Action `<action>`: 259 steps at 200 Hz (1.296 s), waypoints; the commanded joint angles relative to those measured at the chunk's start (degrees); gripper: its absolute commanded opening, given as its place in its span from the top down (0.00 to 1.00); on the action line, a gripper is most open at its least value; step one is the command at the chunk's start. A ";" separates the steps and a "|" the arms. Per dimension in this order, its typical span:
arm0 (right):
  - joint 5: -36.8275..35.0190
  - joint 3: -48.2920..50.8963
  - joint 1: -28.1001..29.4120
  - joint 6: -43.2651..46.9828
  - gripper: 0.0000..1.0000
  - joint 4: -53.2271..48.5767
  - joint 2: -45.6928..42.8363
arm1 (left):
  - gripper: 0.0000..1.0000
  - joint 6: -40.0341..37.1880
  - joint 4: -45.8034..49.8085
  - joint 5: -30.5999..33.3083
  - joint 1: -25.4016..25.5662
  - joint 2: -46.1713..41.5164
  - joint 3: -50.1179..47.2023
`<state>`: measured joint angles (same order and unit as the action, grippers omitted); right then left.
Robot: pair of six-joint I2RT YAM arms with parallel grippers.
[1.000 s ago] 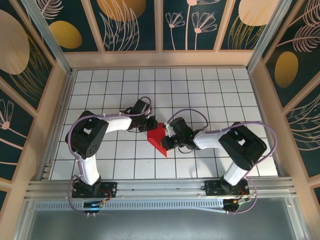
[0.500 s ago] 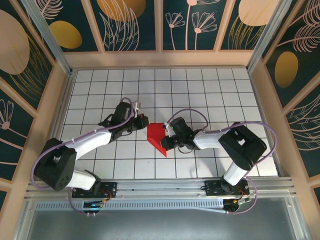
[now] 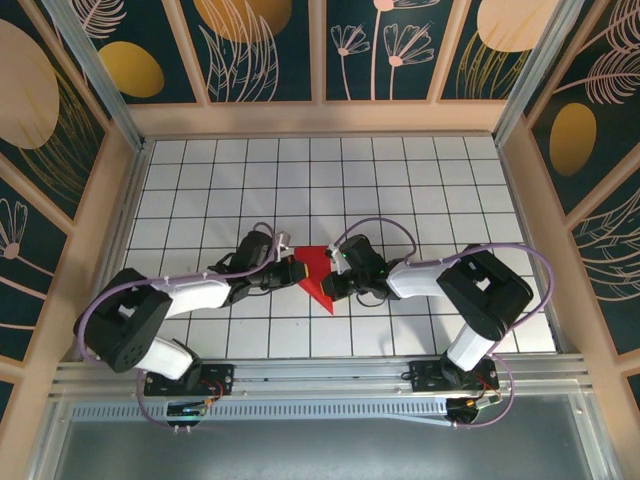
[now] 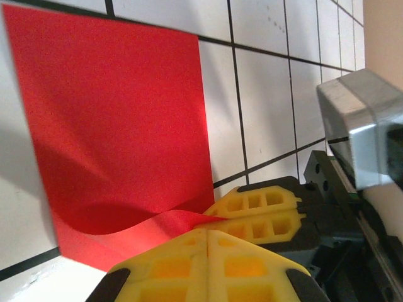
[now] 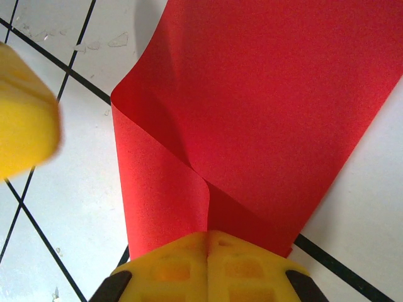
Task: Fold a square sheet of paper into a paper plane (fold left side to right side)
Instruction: Third fold the triangle at the center of the table.
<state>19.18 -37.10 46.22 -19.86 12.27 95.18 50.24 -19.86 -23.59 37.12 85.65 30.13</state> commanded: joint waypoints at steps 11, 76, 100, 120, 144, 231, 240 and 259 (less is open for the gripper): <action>-1.89 0.01 0.37 1.09 1.00 -3.36 2.99 | 1.00 1.72 -3.66 -0.41 2.03 4.10 3.06; -1.73 -0.16 0.46 1.38 1.00 -3.29 3.47 | 1.00 2.44 -2.92 1.35 3.95 8.12 3.68; -1.86 -0.08 0.44 1.39 1.00 -3.40 3.52 | 1.00 1.85 -1.09 2.61 4.09 8.04 3.53; -1.87 -0.01 0.45 1.36 1.00 -3.30 3.50 | 1.00 1.36 -0.07 3.11 4.02 8.04 3.58; -2.00 -0.04 0.37 1.40 1.00 -3.39 3.64 | 1.00 1.46 -0.10 3.38 4.10 8.07 3.37; -2.13 -0.08 0.54 1.27 1.00 -3.57 3.80 | 1.00 1.63 -0.73 4.08 4.09 8.35 1.39; -2.08 -0.08 0.54 1.31 1.00 -3.57 3.88 | 1.00 1.63 -0.81 4.17 4.08 8.32 1.13; -2.11 -0.08 0.57 1.31 1.00 -3.57 3.93 | 1.00 1.70 -0.72 4.30 4.09 8.32 0.68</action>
<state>19.40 -37.63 46.28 -19.64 13.17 96.07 52.18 -20.75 -20.29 40.95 93.38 32.05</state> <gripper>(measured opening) 0.050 0.043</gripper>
